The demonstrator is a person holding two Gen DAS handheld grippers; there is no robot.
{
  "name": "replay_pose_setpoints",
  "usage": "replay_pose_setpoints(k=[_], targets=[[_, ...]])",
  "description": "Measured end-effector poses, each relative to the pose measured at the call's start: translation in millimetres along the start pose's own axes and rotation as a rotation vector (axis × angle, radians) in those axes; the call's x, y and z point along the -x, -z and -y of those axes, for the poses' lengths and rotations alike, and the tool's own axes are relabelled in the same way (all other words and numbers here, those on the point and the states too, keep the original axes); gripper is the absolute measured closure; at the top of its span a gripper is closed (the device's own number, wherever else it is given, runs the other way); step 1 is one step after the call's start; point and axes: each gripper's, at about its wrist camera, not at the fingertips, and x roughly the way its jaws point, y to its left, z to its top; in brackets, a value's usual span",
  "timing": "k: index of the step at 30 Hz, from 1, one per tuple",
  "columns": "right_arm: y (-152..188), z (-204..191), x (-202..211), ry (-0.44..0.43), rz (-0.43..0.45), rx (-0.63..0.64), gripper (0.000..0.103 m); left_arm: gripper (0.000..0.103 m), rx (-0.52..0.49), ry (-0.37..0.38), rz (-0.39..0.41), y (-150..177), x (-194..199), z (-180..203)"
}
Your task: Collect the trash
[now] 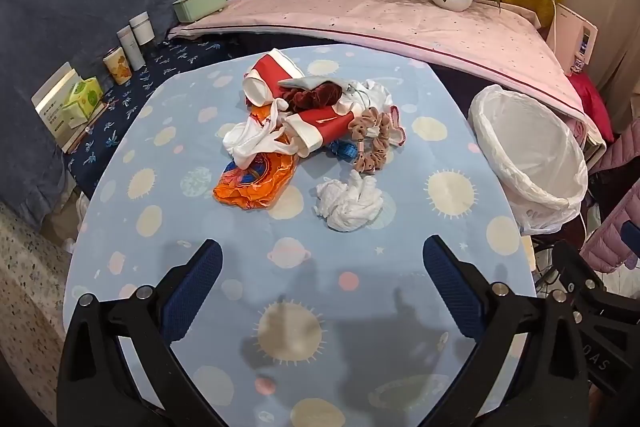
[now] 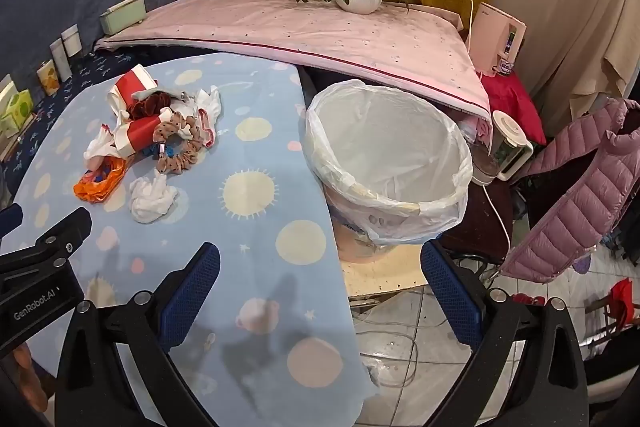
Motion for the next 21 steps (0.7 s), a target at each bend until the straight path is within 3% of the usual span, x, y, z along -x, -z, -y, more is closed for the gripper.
replay_pose_setpoints(k=[21], targets=[[2.6, 0.9, 4.2, 0.008, 0.007, 0.005, 0.007, 0.007, 0.003, -0.001, 0.001, -2.6, -2.3, 3.6]])
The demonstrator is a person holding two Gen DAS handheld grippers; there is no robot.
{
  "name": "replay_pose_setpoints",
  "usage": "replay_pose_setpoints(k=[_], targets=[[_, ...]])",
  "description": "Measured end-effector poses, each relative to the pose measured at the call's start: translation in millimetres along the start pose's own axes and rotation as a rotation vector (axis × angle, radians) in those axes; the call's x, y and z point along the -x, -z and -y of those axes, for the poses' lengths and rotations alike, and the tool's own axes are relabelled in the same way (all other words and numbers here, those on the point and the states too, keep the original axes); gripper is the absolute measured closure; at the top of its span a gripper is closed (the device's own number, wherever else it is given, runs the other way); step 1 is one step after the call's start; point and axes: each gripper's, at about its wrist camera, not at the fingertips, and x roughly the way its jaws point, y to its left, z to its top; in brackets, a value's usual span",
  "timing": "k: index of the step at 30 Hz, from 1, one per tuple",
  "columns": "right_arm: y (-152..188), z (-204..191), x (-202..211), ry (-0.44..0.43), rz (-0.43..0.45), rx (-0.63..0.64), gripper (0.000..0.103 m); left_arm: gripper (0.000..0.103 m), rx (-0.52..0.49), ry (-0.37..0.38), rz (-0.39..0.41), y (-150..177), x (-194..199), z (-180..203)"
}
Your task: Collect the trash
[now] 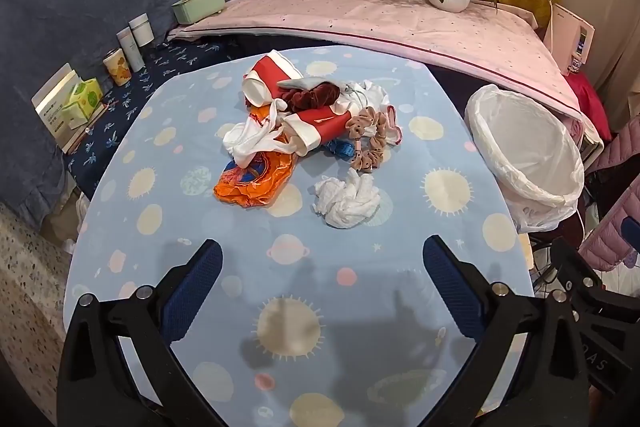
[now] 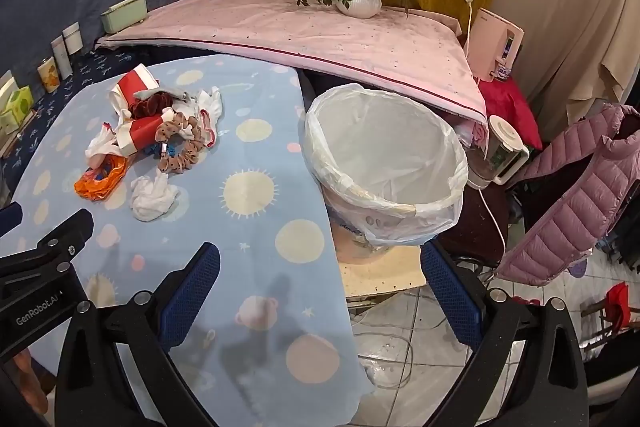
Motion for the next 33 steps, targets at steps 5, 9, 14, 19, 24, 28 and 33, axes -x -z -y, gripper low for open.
replay_pose_setpoints(k=[5, 9, 14, 19, 24, 28, 33], targets=[[-0.6, -2.3, 1.2, 0.005, 0.003, 0.004, 0.007, 0.007, 0.0, 0.0, -0.003, -3.3, -3.5, 3.7], [0.6, -0.4, 4.3, 0.007, 0.004, 0.005, 0.007, 0.007, -0.001, 0.006, 0.004, 2.6, 2.3, -3.3], [0.3, 0.0, 4.0, 0.007, 0.003, 0.005, 0.007, 0.007, -0.001, 0.005, 0.005, 2.7, 2.3, -2.1], [0.3, -0.1, 3.7, 0.008, 0.003, 0.006, 0.007, 0.007, -0.001, 0.007, 0.003, 2.6, 2.3, -3.4], [0.5, 1.0, 4.7, 0.009, 0.004, 0.006, 0.007, 0.007, -0.002, 0.005, 0.003, 2.4, 2.0, -2.8], [0.7, 0.5, 3.6, 0.01, 0.003, 0.006, 0.007, 0.007, 0.0, 0.006, 0.004, 2.6, 2.3, -3.5], [0.8, 1.2, 4.0, 0.012, 0.004, 0.005, 0.007, 0.007, 0.0, 0.006, 0.004, 2.5, 1.4, -3.0]])
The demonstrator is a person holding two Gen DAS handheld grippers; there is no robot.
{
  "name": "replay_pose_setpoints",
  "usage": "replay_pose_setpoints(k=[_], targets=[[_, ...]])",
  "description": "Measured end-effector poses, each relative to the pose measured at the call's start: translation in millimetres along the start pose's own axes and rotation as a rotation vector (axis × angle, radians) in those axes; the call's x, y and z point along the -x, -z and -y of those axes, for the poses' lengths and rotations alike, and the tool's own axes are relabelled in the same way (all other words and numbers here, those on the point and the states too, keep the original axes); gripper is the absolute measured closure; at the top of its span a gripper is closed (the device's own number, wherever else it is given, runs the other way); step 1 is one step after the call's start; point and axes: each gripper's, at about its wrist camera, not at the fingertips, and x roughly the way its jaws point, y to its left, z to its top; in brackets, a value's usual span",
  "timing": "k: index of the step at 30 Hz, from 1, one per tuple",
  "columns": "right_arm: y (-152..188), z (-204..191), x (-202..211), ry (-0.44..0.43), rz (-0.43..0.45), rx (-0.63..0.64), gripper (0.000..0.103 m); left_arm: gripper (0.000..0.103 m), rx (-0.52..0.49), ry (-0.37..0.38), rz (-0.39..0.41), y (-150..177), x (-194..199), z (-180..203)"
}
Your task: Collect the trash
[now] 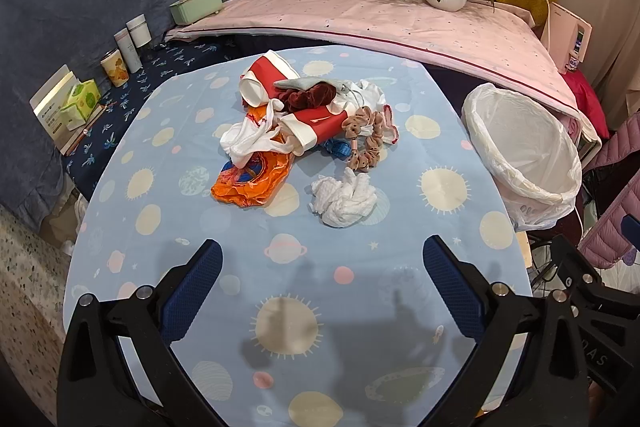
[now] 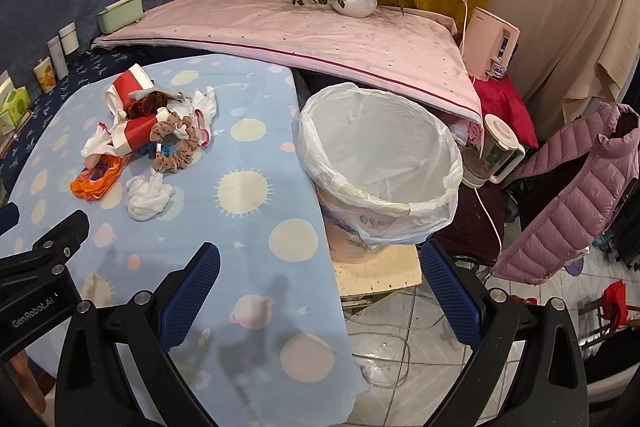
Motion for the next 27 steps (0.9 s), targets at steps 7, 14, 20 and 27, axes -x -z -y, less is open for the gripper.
replay_pose_setpoints(k=[7, 14, 20, 27], targets=[[0, 2, 1, -0.001, -0.001, 0.0, 0.007, 0.007, 0.0, 0.002, -0.002, 0, 1, 0], [0, 3, 1, 0.0, -0.001, 0.001, 0.007, 0.007, 0.001, 0.0, -0.004, 0, 1, 1], [0, 2, 1, 0.002, -0.001, 0.001, 0.007, 0.007, 0.0, 0.003, -0.006, 1, 0, 1], [0, 1, 0, 0.001, -0.001, 0.002, 0.007, 0.007, 0.001, 0.003, -0.003, 2, 3, 14]])
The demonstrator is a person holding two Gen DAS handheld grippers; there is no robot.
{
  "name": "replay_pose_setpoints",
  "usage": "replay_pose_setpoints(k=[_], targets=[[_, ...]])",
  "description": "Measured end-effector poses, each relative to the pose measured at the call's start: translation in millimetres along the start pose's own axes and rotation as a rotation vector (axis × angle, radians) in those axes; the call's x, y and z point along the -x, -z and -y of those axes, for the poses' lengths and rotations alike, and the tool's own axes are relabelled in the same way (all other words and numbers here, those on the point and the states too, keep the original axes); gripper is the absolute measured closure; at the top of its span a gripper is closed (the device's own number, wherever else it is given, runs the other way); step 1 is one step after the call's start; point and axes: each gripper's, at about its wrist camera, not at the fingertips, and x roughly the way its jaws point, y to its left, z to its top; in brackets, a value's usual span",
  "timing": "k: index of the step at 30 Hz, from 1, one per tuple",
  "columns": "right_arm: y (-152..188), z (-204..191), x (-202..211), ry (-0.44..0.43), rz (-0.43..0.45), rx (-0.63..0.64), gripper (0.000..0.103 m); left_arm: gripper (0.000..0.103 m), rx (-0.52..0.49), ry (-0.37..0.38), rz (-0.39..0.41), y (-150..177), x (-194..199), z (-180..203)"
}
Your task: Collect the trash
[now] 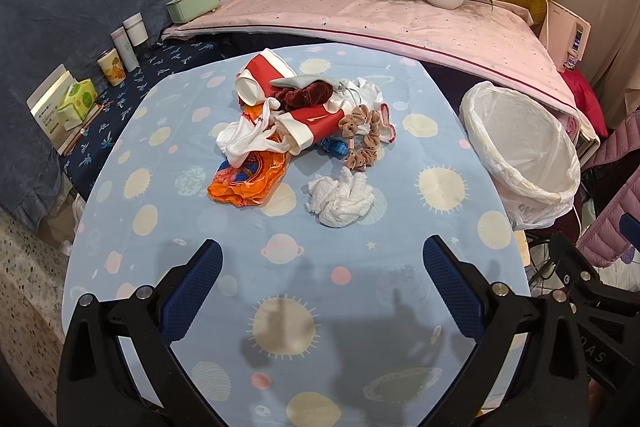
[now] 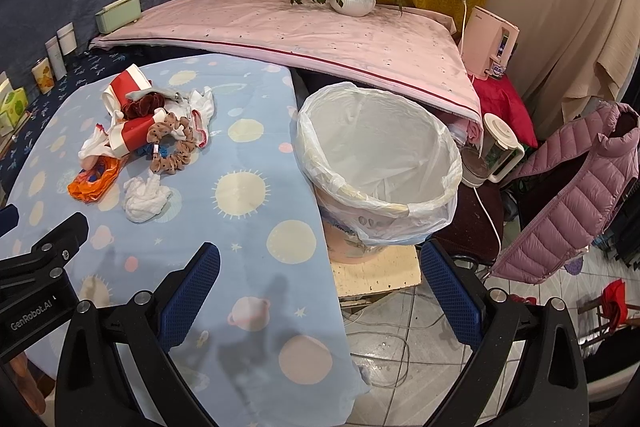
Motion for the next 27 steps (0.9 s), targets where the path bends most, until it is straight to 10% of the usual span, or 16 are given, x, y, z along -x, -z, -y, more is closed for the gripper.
replay_pose_setpoints(k=[27], targets=[[-3, 9, -2, 0.016, 0.015, -0.034, 0.007, 0.007, -0.008, 0.038, 0.006, 4, -3, 5]])
